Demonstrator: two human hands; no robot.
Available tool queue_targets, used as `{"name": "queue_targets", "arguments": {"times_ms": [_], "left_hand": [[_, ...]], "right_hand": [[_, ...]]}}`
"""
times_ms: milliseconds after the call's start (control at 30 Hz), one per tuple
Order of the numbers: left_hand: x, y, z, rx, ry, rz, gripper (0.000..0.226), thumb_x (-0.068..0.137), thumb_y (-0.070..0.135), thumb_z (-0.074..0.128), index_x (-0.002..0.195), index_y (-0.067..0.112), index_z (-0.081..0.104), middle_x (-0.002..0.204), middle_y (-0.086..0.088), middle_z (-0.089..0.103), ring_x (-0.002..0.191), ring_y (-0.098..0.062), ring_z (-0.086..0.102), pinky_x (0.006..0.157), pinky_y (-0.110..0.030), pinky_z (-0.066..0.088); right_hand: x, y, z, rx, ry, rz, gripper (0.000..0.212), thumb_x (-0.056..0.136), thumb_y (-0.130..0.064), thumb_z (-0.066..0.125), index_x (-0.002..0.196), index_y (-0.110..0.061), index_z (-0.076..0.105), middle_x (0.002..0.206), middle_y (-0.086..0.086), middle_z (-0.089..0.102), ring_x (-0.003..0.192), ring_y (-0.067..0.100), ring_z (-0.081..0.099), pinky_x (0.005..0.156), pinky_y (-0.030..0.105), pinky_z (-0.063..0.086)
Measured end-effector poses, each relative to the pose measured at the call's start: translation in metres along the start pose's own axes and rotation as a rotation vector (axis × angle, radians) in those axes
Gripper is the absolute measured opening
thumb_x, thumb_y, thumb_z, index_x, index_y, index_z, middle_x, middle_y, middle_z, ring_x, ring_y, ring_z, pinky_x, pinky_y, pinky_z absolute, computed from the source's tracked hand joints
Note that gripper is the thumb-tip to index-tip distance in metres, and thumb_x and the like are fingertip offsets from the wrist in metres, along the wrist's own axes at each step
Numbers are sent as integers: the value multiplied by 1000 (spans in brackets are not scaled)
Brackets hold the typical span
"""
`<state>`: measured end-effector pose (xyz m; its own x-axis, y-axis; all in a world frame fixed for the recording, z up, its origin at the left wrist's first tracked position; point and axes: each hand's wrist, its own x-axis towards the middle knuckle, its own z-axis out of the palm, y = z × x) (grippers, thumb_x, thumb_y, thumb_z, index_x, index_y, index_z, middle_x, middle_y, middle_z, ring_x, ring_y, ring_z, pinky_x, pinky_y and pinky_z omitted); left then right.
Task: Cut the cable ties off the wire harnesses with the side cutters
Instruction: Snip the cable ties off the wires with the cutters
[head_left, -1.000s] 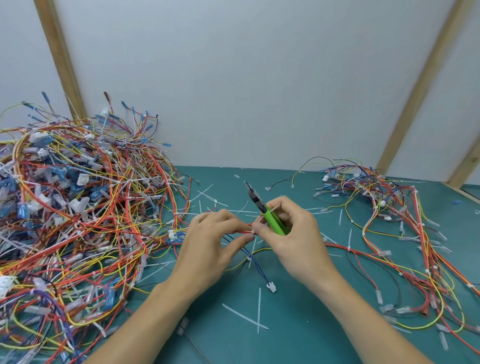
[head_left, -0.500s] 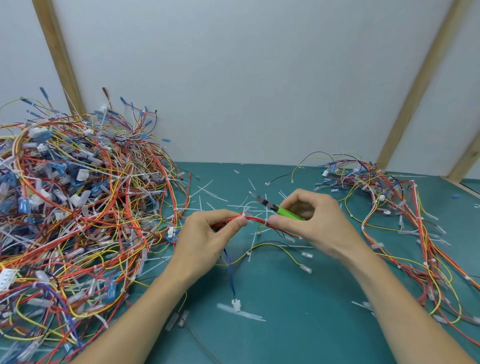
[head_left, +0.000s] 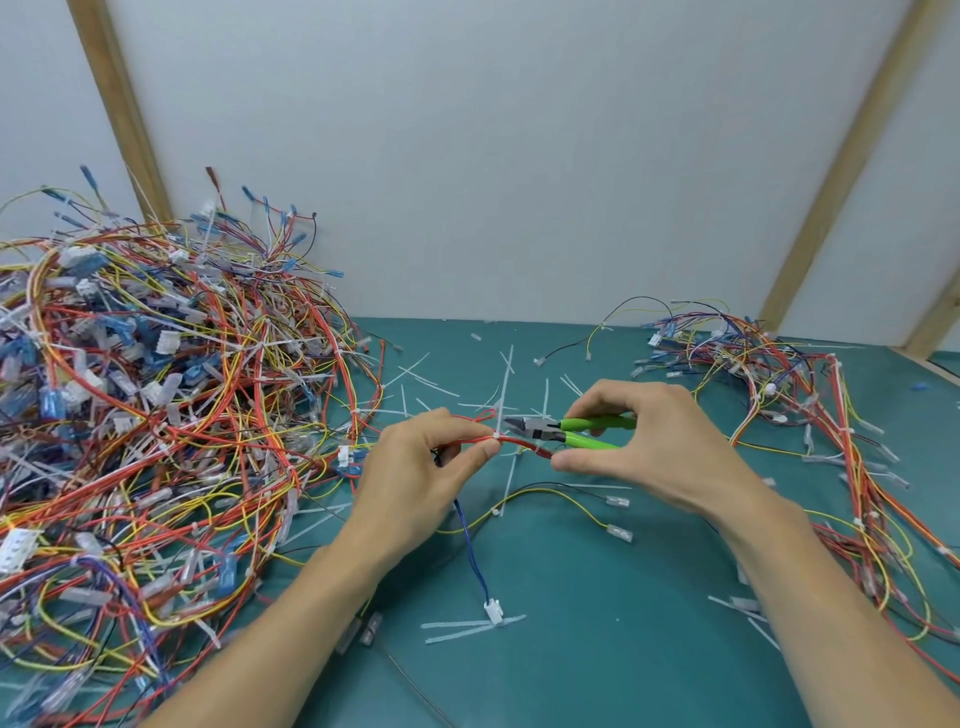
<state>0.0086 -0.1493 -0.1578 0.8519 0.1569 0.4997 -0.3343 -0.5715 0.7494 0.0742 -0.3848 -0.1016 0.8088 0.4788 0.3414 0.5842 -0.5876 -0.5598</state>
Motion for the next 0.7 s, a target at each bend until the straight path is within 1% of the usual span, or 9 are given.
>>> {"name": "queue_targets", "arguments": {"times_ms": [67, 167, 300, 433, 500, 600, 700], "left_hand": [[-1, 1, 0, 19, 6, 22, 11, 86, 36, 76, 92, 28, 81, 68, -1, 58, 61, -12, 46, 63, -38, 43], [-1, 1, 0, 44, 13, 42, 11, 86, 35, 76, 92, 27, 81, 65, 1, 55, 62, -14, 47, 62, -38, 42], [-1, 1, 0, 77, 22, 68, 9, 85, 32, 77, 91, 27, 81, 63, 5, 52, 63, -15, 48, 62, -38, 42], [-1, 1, -1, 101, 17, 87, 4, 86, 30, 78, 88, 27, 79, 61, 4, 50, 65, -15, 49, 63, -41, 43], [-1, 1, -1, 101, 19, 99, 3, 87, 31, 77, 87, 28, 78, 60, 4, 49, 65, -16, 48, 64, -42, 43], [-2, 2, -1, 94, 26, 107, 5, 88, 32, 76, 86, 27, 78, 60, 4, 48, 64, -16, 47, 63, -42, 42], [-2, 2, -1, 82, 24, 96, 5, 88, 31, 76, 87, 27, 78, 61, 1, 50, 64, -17, 46, 63, -43, 42]], "right_hand": [[0, -1, 1, -21, -7, -9, 38, 61, -58, 90, 86, -35, 74, 84, -23, 74, 88, -2, 68, 90, 34, 54], [0, -2, 2, -38, -11, -22, 38, 61, -59, 89, 87, -35, 73, 83, -23, 73, 89, -3, 67, 90, 34, 54], [1, -3, 5, -54, -4, -45, 37, 61, -58, 89, 85, -35, 74, 81, -26, 71, 88, -5, 66, 88, 30, 53], [1, -2, 7, -58, 6, -68, 33, 62, -57, 89, 83, -36, 74, 79, -30, 68, 86, -4, 66, 83, 25, 52], [1, -1, 8, -60, 9, -76, 32, 62, -56, 89, 81, -35, 73, 77, -30, 68, 84, -4, 66, 79, 22, 50], [2, -1, 8, -64, 20, -89, 31, 63, -53, 90, 79, -33, 72, 72, -31, 66, 78, -3, 64, 68, 14, 43], [2, 0, 9, -50, 22, -99, 29, 64, -50, 91, 77, -31, 72, 71, -29, 66, 75, -1, 63, 65, 12, 41]]}}
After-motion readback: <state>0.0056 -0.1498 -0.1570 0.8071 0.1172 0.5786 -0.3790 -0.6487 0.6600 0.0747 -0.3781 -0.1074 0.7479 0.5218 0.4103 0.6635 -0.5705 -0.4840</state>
